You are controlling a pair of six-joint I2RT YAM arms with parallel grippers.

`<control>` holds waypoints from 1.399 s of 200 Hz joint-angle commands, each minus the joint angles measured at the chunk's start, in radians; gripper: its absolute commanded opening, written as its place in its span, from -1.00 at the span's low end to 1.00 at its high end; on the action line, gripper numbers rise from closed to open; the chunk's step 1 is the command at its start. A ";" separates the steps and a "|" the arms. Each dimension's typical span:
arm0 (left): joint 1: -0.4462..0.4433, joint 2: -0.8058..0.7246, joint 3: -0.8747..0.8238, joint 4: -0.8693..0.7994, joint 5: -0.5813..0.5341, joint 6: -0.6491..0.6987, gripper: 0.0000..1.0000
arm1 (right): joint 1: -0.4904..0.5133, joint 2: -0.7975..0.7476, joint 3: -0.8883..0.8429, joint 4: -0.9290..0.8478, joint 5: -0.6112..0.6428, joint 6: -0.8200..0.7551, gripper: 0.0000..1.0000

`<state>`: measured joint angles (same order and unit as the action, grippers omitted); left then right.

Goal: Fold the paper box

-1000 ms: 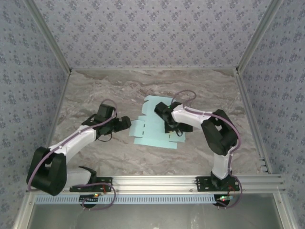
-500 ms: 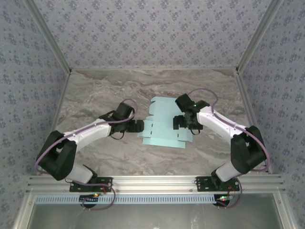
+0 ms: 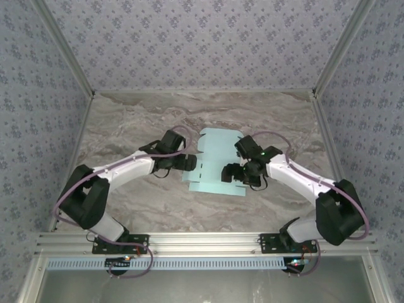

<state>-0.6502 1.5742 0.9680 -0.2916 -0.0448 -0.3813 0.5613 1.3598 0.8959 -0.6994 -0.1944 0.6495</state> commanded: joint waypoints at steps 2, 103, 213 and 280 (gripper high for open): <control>-0.002 0.072 0.067 0.021 -0.047 0.065 0.90 | -0.081 -0.047 -0.024 -0.026 0.056 0.086 0.85; -0.146 0.168 0.096 -0.162 -0.099 -0.073 0.87 | -0.307 -0.168 -0.219 0.156 -0.254 0.611 0.89; -0.221 0.063 0.026 -0.205 -0.060 -0.102 0.89 | -0.519 -0.255 -0.295 0.049 -0.117 0.751 0.98; -0.220 0.085 0.056 -0.218 -0.051 -0.063 0.89 | -0.501 -0.139 -0.262 0.067 -0.193 0.758 1.00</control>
<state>-0.8707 1.6619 0.9928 -0.4770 -0.1150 -0.4622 0.0528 1.1831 0.6048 -0.5976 -0.3634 1.3960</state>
